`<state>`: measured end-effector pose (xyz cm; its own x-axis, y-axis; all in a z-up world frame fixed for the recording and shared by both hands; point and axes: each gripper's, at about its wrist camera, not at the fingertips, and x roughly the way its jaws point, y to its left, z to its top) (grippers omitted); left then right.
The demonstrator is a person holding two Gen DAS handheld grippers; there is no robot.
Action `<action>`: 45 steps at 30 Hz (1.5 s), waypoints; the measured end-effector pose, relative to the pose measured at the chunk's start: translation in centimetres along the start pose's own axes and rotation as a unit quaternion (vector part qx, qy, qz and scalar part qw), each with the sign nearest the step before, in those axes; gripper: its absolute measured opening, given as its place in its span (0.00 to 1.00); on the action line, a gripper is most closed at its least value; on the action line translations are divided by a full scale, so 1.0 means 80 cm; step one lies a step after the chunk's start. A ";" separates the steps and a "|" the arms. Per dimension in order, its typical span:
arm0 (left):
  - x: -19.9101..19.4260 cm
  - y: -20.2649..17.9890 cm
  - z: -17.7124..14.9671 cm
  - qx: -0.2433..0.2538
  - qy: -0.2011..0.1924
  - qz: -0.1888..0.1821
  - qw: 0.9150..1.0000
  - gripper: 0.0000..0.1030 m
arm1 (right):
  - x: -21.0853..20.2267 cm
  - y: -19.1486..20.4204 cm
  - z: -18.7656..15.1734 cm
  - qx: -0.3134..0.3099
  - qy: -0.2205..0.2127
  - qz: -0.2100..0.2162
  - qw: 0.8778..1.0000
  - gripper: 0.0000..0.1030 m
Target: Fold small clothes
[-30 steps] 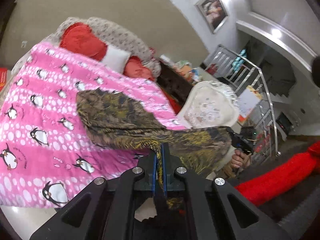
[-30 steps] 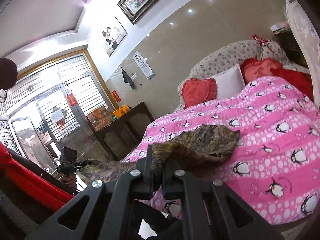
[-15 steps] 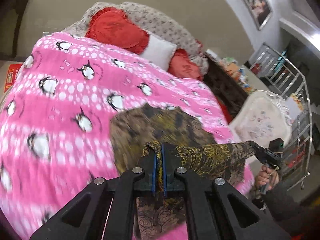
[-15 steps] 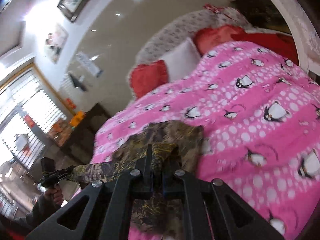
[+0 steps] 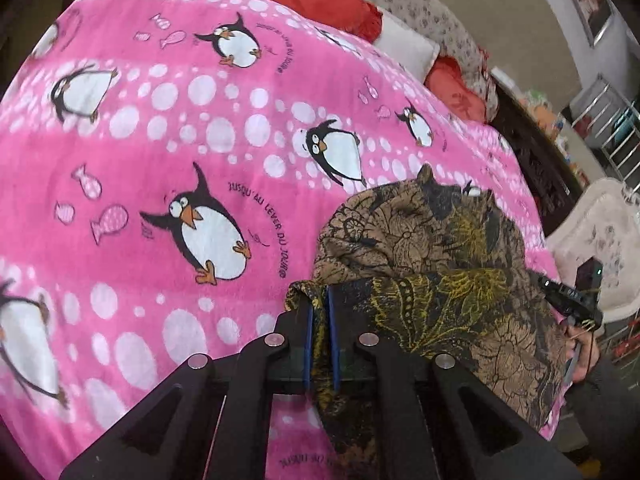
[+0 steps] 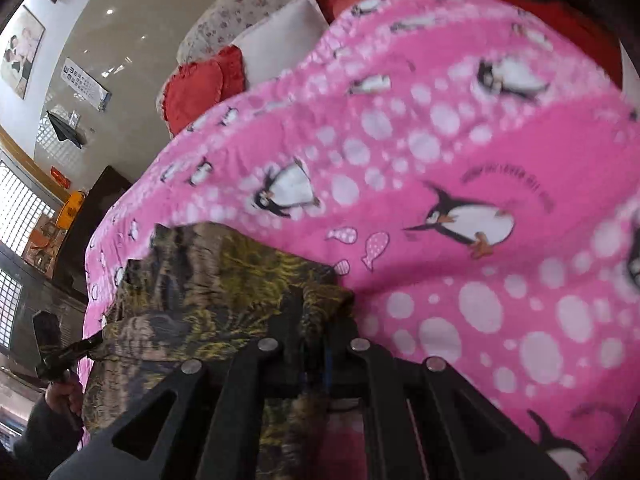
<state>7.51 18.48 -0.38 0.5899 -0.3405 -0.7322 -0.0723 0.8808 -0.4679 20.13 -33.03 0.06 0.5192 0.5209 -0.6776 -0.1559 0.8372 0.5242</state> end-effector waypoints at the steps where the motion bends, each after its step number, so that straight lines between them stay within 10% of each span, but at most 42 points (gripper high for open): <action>1: 0.000 0.002 -0.002 -0.003 -0.004 -0.004 1.000 0.00 | 0.001 -0.002 -0.001 0.000 -0.006 0.002 1.000 0.05; 8: -0.037 0.004 0.001 -0.009 -0.008 0.009 1.000 0.04 | -0.009 -0.014 0.004 0.042 0.010 0.036 0.998 0.14; 13: -0.098 -0.012 -0.003 0.014 -0.060 0.056 0.997 0.08 | -0.085 0.014 0.010 0.025 -0.049 0.041 0.998 0.42; 18: -0.108 -0.109 -0.042 0.111 -0.065 -0.007 0.992 0.08 | -0.112 0.084 -0.012 -0.051 -0.050 -0.026 0.997 0.42; 24: -0.047 -0.116 -0.113 0.189 -0.021 0.130 0.973 0.05 | -0.073 0.150 -0.088 -0.165 -0.011 -0.101 0.981 0.42; 28: -0.062 -0.089 -0.111 0.133 -0.022 0.111 0.985 0.05 | -0.048 0.129 -0.133 -0.211 0.028 -0.143 0.967 0.43; 36: -0.045 -0.141 -0.069 0.115 0.020 0.061 0.991 0.05 | -0.057 0.149 -0.077 -0.221 0.019 -0.168 0.961 0.48; 39: 0.010 -0.153 -0.070 0.132 0.089 0.089 0.983 0.07 | -0.005 0.131 -0.068 -0.228 0.105 -0.203 0.946 0.50; 45: 0.041 -0.165 -0.016 0.141 0.074 0.112 0.981 0.10 | 0.029 0.126 -0.018 -0.217 0.108 -0.185 0.952 0.60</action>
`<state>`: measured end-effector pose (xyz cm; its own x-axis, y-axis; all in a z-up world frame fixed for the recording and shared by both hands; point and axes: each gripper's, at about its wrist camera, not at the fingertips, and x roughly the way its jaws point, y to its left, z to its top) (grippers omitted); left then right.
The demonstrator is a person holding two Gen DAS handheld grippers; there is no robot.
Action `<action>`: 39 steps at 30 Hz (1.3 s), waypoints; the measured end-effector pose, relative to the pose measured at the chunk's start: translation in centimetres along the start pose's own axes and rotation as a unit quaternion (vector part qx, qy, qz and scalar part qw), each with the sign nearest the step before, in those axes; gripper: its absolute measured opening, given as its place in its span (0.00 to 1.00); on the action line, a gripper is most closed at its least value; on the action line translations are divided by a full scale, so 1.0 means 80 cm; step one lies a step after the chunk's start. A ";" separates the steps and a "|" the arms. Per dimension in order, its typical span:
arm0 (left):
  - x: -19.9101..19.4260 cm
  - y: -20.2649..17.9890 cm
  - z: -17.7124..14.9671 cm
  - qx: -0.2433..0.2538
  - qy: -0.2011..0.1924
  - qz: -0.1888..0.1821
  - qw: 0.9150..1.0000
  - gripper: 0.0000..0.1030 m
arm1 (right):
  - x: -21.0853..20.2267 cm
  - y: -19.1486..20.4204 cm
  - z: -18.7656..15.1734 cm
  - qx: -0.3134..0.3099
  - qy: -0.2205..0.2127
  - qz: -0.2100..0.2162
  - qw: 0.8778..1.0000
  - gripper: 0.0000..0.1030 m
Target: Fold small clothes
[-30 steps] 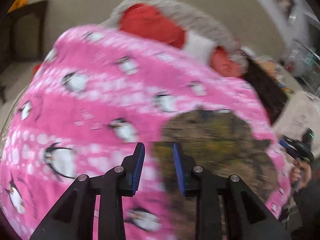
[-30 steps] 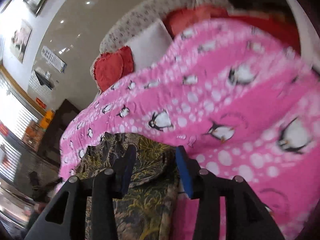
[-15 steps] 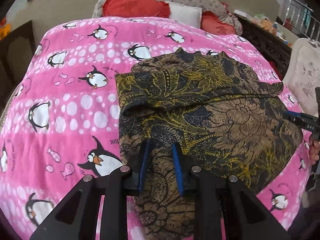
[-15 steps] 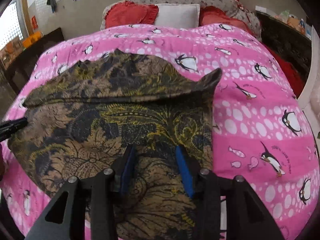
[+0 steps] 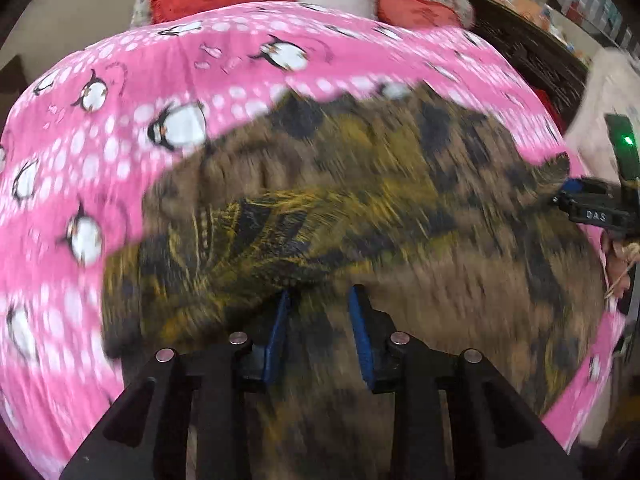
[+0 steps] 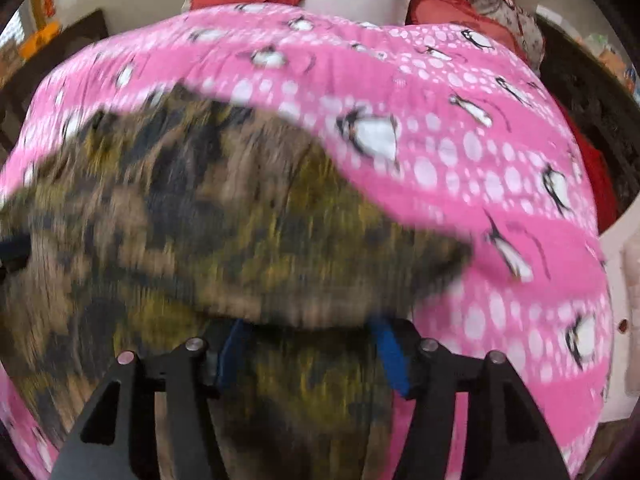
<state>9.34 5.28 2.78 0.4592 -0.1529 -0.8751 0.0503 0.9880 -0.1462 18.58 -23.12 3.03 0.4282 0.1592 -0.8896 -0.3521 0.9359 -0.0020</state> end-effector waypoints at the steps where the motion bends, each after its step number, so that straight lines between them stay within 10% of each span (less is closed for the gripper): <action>1: 0.005 0.010 0.016 -0.013 -0.008 0.009 1.000 0.10 | 0.002 -0.006 0.015 0.012 -0.009 0.007 1.000 0.60; 10: -0.052 0.071 0.062 -0.155 -0.170 0.022 0.973 0.10 | -0.047 -0.035 0.062 0.125 -0.143 0.027 0.981 0.60; 17: 0.025 0.037 0.046 -0.110 -0.134 0.032 0.984 0.10 | 0.003 0.006 0.050 0.127 -0.127 -0.020 0.984 0.60; 22: 0.025 0.080 0.020 -0.195 -0.143 -0.028 0.970 0.06 | 0.038 -0.011 0.042 0.134 -0.107 0.006 0.985 0.63; 39: 0.032 0.103 0.010 -0.232 -0.153 -0.079 0.957 0.06 | 0.057 -0.009 0.052 0.128 -0.093 0.044 0.986 0.88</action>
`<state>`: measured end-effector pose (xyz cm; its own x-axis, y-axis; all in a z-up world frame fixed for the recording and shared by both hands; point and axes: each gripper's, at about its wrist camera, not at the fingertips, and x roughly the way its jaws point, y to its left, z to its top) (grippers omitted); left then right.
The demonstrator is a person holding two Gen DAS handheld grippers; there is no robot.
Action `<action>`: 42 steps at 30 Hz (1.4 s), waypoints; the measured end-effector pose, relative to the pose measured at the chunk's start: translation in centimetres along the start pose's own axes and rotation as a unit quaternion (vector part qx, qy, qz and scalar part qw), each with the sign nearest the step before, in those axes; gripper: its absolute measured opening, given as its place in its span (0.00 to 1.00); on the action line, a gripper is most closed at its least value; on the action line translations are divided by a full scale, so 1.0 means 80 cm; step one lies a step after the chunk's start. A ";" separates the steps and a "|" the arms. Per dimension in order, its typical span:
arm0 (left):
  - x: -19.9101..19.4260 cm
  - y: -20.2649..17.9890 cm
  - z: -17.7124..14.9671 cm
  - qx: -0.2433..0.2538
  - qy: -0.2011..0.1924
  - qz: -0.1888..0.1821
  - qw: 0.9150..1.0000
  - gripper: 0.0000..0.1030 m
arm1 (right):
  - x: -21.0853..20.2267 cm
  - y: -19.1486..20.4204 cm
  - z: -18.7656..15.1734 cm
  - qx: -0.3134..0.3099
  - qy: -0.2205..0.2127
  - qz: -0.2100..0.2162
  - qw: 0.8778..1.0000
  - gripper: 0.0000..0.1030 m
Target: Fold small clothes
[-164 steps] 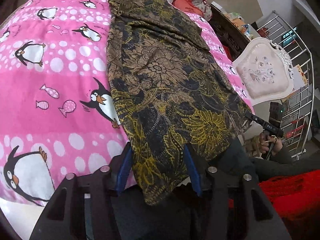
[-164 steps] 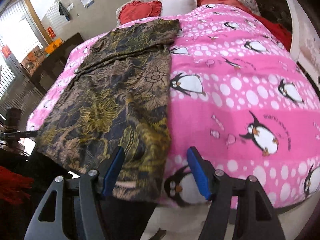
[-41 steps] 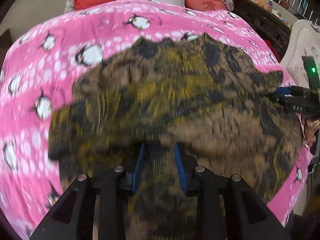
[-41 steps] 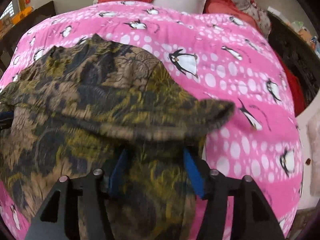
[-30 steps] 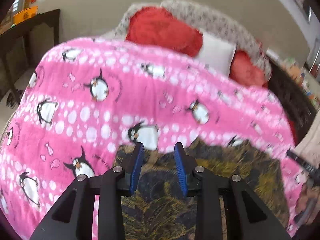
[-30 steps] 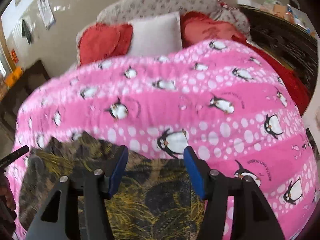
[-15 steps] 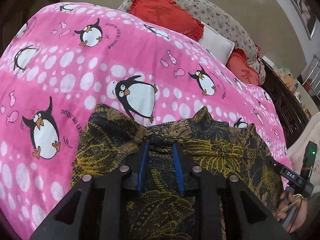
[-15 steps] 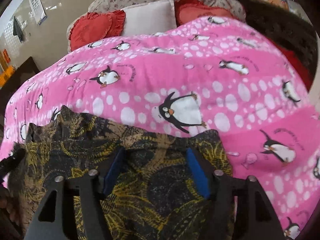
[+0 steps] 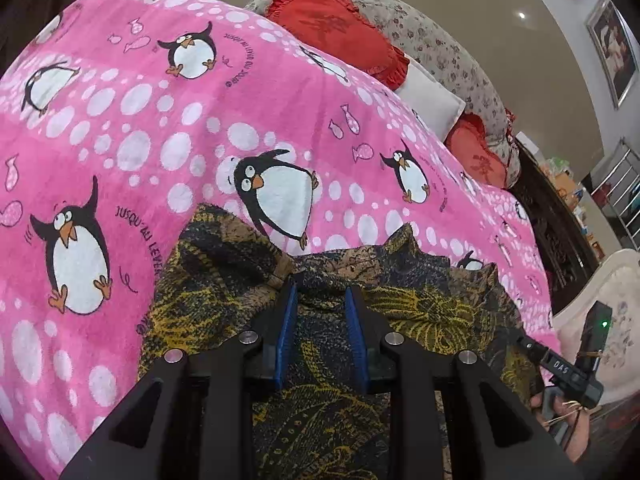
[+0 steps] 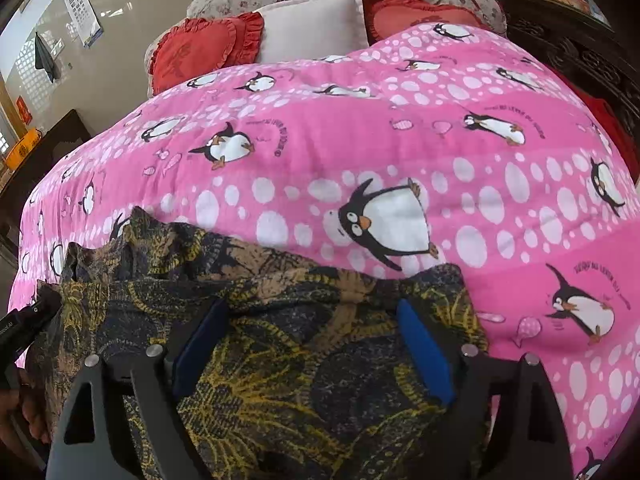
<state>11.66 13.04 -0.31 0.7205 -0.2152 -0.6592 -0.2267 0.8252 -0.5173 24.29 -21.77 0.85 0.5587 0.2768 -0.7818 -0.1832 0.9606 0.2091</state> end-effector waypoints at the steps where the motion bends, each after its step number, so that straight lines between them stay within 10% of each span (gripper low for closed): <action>1: 0.000 0.001 0.000 -0.001 0.000 -0.001 1.000 0.06 | 0.001 0.001 0.000 -0.002 0.001 -0.001 1.000 0.89; 42: -0.002 0.005 0.000 -0.012 -0.003 -0.012 1.000 0.06 | 0.009 0.003 0.003 -0.003 0.013 0.023 1.000 1.00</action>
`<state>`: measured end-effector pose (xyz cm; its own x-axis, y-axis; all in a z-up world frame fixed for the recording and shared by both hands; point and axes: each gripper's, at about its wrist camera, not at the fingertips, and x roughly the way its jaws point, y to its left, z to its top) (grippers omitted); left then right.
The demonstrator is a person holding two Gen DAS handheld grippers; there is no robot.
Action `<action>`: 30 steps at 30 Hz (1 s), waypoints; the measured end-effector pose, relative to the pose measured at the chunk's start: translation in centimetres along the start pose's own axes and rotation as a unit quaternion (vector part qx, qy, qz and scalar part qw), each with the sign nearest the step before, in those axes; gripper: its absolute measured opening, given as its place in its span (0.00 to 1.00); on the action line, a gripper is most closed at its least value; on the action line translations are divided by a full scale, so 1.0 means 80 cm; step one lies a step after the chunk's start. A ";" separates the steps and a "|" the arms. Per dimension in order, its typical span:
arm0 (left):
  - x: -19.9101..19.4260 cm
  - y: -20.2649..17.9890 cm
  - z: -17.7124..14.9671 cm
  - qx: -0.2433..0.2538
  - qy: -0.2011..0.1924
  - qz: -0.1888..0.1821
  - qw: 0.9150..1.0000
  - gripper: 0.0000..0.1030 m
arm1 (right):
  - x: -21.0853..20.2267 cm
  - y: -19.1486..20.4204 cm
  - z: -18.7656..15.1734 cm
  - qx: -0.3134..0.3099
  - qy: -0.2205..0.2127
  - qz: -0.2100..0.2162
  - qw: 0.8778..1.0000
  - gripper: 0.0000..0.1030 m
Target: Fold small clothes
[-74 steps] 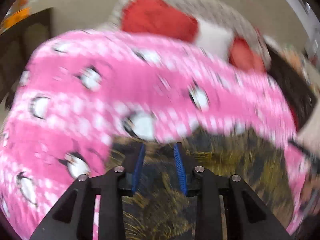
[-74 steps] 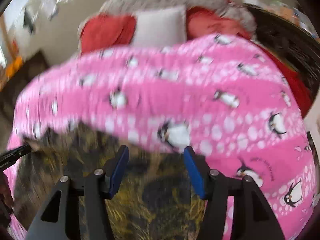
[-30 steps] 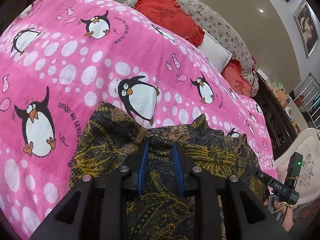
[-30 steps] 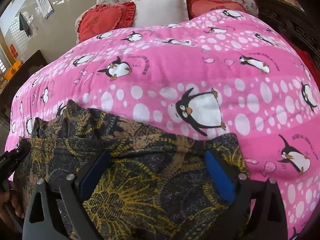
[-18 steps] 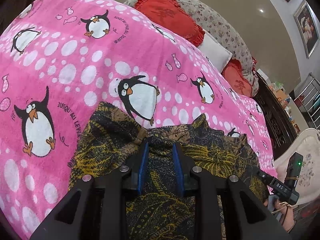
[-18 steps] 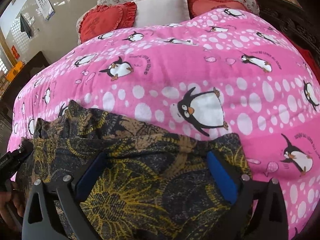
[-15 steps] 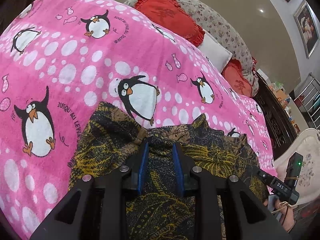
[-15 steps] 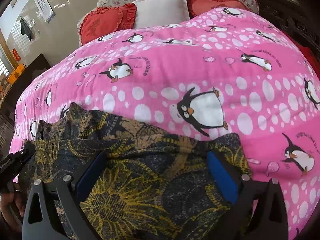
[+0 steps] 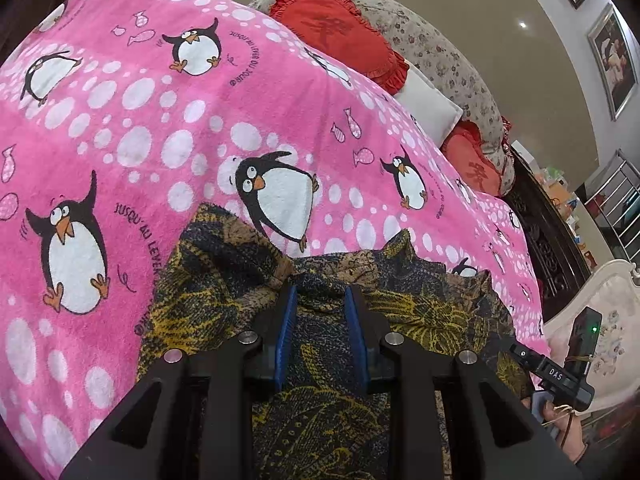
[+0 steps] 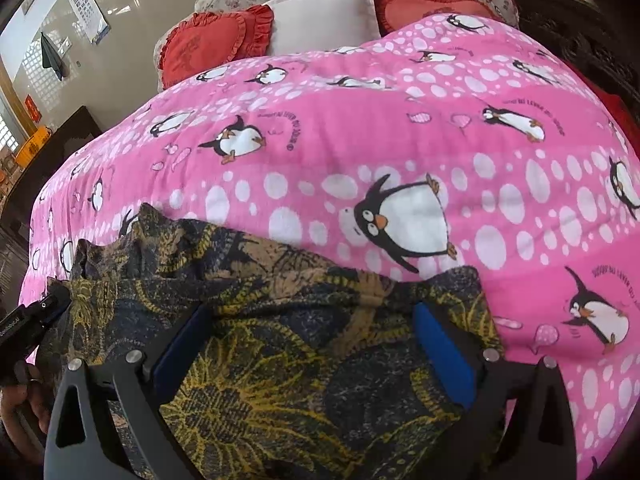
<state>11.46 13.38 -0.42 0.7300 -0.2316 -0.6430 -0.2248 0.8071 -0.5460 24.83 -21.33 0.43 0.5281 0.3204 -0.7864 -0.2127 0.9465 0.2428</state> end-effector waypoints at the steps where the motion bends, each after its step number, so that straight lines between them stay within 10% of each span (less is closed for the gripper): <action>1: 0.000 0.000 0.000 0.001 0.000 0.000 1.000 0.06 | 0.000 0.002 0.000 -0.001 0.001 -0.001 1.000 1.00; 30: -0.003 0.014 0.000 -0.025 0.002 -0.039 0.999 0.06 | 0.001 0.007 0.001 -0.013 0.007 -0.004 1.000 1.00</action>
<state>11.04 14.36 -0.91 0.7445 -0.2952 -0.5988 -0.1983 0.7586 -0.6206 24.80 -20.81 0.53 0.5187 0.3123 -0.7959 -0.2306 0.9475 0.2216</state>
